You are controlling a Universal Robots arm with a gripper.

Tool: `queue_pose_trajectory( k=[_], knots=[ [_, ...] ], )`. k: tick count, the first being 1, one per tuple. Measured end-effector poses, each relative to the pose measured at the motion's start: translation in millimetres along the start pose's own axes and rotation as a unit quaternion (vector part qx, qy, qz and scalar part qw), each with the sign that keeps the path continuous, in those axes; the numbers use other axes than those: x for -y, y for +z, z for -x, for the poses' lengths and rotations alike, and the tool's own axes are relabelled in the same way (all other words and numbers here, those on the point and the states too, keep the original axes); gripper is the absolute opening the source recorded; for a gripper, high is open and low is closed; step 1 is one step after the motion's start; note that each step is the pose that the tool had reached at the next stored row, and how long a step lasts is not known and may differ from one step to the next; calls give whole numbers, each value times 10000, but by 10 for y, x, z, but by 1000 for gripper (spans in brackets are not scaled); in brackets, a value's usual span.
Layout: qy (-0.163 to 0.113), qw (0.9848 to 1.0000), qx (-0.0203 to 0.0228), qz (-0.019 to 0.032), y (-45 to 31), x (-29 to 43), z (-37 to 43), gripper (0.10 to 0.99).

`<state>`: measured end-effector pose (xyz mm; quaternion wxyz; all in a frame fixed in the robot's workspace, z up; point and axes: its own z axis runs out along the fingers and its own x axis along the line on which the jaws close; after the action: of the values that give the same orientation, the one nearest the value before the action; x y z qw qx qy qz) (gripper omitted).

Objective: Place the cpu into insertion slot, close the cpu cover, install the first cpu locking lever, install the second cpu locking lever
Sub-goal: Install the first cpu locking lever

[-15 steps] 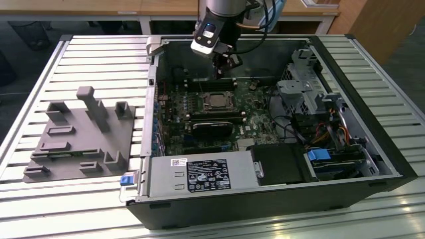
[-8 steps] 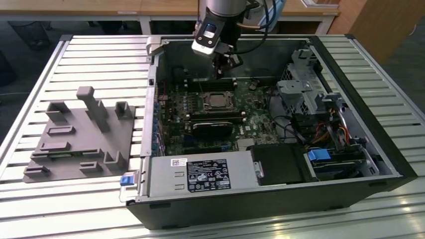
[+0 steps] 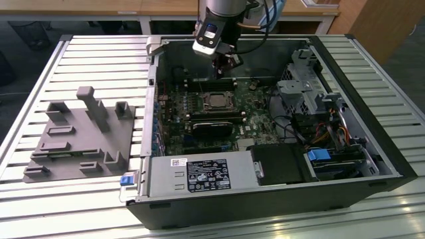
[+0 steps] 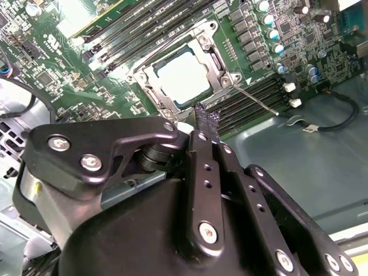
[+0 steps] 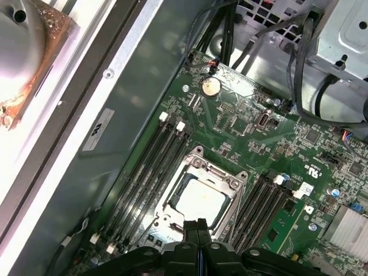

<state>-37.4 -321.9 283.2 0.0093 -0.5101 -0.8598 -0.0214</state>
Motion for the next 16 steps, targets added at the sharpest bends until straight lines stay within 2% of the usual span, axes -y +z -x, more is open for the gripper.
queue_pose_trajectory(
  k=[11,13,16],
  knots=[
    [-311,9995,-8,-12,0,1,3,106],
    [-442,9990,-12,-17,0,1,3,106],
    [-708,9975,-20,-27,0,1,3,106]
  ],
)
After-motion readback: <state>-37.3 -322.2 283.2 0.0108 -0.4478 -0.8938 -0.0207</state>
